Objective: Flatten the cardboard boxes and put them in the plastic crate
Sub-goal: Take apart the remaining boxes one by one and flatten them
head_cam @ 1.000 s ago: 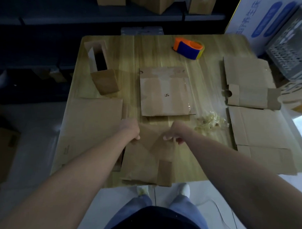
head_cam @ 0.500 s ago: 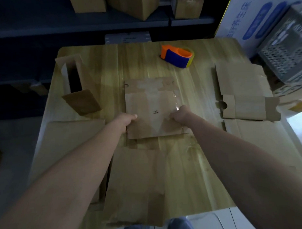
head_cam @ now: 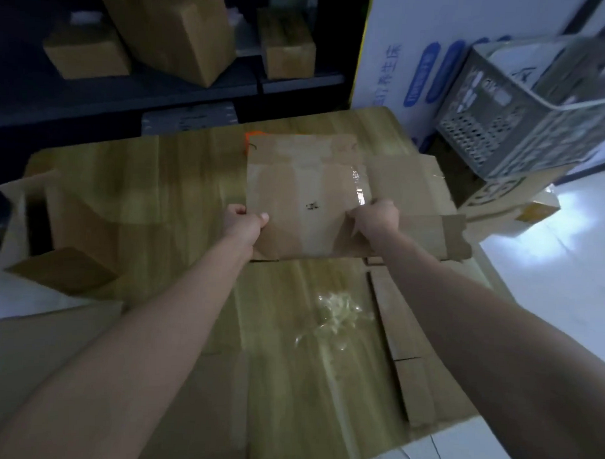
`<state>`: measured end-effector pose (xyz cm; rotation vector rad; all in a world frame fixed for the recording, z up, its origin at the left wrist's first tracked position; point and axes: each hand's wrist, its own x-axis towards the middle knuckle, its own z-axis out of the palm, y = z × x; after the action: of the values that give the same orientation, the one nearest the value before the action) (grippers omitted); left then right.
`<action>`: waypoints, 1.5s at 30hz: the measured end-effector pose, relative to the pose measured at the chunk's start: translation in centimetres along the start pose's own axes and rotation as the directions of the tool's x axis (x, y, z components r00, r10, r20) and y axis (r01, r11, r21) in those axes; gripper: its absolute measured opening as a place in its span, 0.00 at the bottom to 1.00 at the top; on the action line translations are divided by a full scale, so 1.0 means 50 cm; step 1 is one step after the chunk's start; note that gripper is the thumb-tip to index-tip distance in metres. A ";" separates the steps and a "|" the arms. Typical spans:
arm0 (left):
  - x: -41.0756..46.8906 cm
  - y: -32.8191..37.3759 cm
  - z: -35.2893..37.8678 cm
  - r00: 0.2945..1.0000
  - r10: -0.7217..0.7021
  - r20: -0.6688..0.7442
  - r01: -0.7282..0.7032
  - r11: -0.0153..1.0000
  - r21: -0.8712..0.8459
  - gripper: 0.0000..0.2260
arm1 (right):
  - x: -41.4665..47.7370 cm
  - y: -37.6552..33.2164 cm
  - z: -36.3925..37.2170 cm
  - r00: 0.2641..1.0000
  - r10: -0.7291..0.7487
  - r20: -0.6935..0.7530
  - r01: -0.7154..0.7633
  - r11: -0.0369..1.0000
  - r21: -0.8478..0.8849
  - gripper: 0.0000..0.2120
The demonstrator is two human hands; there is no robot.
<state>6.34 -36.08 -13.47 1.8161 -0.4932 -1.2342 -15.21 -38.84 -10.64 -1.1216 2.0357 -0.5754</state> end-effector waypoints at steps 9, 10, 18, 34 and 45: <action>-0.047 -0.004 0.356 0.983 -0.067 0.169 0.067 0.998 0.003 0.17 | 0.134 0.095 -0.284 0.974 -0.103 -0.200 0.074 0.987 -0.144 0.21; -0.046 -0.012 0.382 0.983 -0.071 0.168 0.068 0.997 0.024 0.17 | 0.144 0.104 -0.297 0.974 -0.110 -0.199 0.084 0.987 -0.134 0.21; -0.026 -0.072 0.460 0.984 -0.033 0.173 -0.016 0.961 0.276 0.21 | 0.176 0.148 -0.310 0.973 -0.190 -0.131 0.174 0.976 -0.129 0.17; -0.087 0.091 -0.053 0.822 0.563 0.088 -0.486 0.612 0.624 0.10 | -0.106 -0.191 0.058 0.684 -0.625 0.375 0.719 0.665 -0.202 0.18; -0.153 0.033 -0.584 0.837 0.539 -0.088 -0.302 0.591 0.748 0.09 | -0.446 -0.361 0.479 0.307 -0.679 0.667 0.951 0.246 -0.186 0.23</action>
<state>29.29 -18.90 -3.85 2.2728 -1.2846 -0.3900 20.69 -30.04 -5.12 -2.5416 0.9470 -0.0941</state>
